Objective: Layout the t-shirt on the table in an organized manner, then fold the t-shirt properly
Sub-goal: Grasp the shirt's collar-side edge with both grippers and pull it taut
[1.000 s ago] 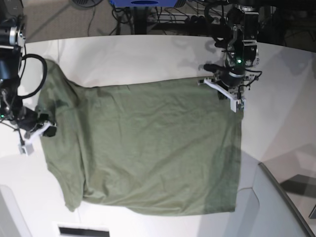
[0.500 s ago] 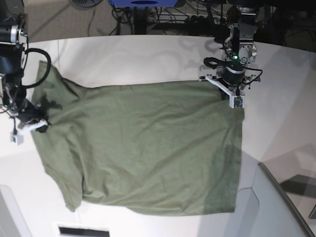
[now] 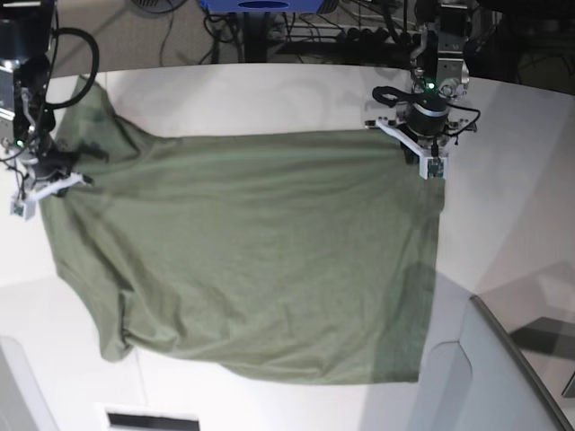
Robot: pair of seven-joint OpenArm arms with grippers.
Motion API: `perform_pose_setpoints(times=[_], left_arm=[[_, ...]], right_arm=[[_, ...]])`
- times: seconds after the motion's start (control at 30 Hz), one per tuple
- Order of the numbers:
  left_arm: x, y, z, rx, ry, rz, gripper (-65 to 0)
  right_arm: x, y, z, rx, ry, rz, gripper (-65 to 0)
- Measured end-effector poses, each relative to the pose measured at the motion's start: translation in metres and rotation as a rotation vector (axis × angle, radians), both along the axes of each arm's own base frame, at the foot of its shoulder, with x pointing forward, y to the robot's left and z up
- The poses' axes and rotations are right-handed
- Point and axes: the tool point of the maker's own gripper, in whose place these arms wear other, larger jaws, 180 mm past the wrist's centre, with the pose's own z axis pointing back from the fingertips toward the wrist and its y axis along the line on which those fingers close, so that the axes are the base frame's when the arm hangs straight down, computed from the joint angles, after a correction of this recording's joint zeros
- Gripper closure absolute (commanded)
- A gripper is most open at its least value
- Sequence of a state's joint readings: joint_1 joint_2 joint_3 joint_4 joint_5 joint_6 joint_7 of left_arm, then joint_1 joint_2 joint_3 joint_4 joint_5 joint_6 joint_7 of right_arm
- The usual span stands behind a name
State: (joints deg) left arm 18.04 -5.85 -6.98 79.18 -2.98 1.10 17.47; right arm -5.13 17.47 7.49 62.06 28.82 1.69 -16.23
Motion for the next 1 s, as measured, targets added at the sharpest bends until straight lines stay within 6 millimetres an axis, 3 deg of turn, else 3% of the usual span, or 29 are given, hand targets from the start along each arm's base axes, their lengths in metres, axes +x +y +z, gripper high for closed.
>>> perform_pose_setpoints(times=[0.13, 0.2, 0.3, 0.4, 0.47, 0.57, 0.67, 0.87, 1.0], left_arm=[[-0.009, 0.002, 0.014, -0.005, 0.01, 0.024, 0.0], [-0.002, 0.013, 0.033, 0.016, -0.044, 0.049, 0.0], [0.012, 0.033, 0.06, 0.052, -0.128, 0.081, 0.0], [0.005, 0.045, 0.064, 0.064, -0.13, 0.116, 0.0], [-0.004, 0.055, 0.061, 0.07, -0.109, 0.144, 0.0], [-0.014, 0.077, 0.064, 0.106, -0.103, 0.192, 0.0], [-0.017, 0.083, 0.065, 0.113, -0.107, 0.202, 0.0], [-0.032, 0.081, 0.058, 0.108, -0.073, 0.201, 0.0], [-0.032, 0.076, 0.057, -0.038, -0.108, 0.266, 0.0]], right_arm=[[-0.006, 0.014, 0.012, 0.008, 0.022, 0.006, -1.2], [-0.001, 0.017, 0.031, 0.023, -0.036, -0.003, -1.5], [0.003, 0.003, 0.067, -0.013, -0.106, -0.022, -2.1], [-0.005, -0.003, 0.094, -0.034, -0.132, -0.006, -3.2], [-0.018, -0.003, 0.102, -0.026, -0.115, -0.002, -9.2], [-0.048, 0.003, 0.088, 0.044, -0.012, -0.037, -28.7], [-0.072, 0.014, 0.075, 0.109, 0.066, -0.001, -44.4], [-0.126, 0.012, 0.06, 0.14, 0.185, 0.034, -45.9], [-0.13, 0.003, 0.049, 0.165, 0.193, -0.004, -45.9]])
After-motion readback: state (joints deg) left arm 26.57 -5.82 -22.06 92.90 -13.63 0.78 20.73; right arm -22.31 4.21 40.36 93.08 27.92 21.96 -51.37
